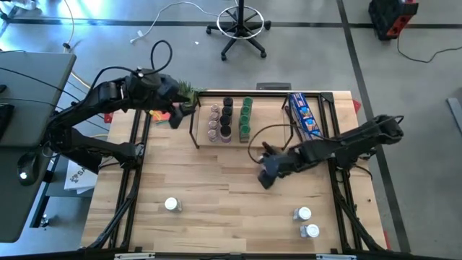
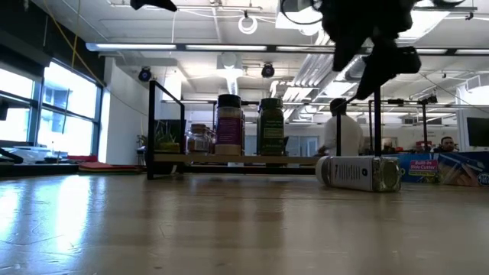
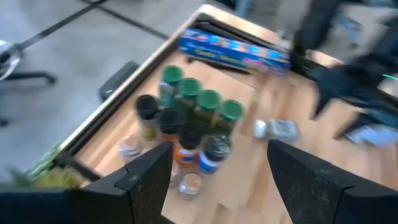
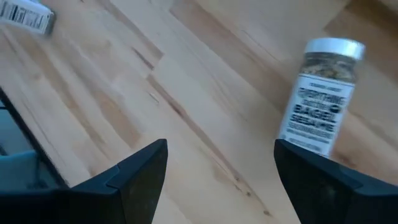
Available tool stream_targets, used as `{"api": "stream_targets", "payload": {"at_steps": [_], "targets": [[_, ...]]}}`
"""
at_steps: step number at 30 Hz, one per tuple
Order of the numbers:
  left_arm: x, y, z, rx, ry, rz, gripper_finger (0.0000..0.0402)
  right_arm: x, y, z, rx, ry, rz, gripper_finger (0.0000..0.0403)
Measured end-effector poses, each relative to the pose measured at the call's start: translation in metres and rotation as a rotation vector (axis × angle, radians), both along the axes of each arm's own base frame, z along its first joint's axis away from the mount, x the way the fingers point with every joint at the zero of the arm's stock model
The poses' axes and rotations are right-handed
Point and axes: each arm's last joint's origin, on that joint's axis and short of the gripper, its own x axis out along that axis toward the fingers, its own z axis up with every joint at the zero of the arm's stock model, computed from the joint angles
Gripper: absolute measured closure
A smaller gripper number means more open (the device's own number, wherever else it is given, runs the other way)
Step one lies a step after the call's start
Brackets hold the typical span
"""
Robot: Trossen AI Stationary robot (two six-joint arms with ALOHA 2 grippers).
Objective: Shelf spices
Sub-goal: Put the white seasoning bottle on the shelf
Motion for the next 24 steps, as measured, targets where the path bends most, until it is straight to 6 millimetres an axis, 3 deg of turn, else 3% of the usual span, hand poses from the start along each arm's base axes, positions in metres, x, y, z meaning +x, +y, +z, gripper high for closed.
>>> {"api": "stream_targets", "payload": {"at_steps": [9, 17, 24], "targets": [[-0.002, -0.002, 0.001, 0.042, 0.009, -0.081, 0.0143, 0.039, -0.027, -0.016, 0.114, 0.187, -0.129, 0.0114], [-0.001, -0.001, 0.003, 0.019, -0.02, -0.052, 0.0143, 0.073, -0.036, -0.024, -0.038, 0.393, -0.186, 0.0114], [0.0, -0.001, 0.003, 0.005, -0.025, -0.042, 0.0143, 0.087, -0.047, -0.056, -0.031, 0.517, -0.174, 0.0114]]}}
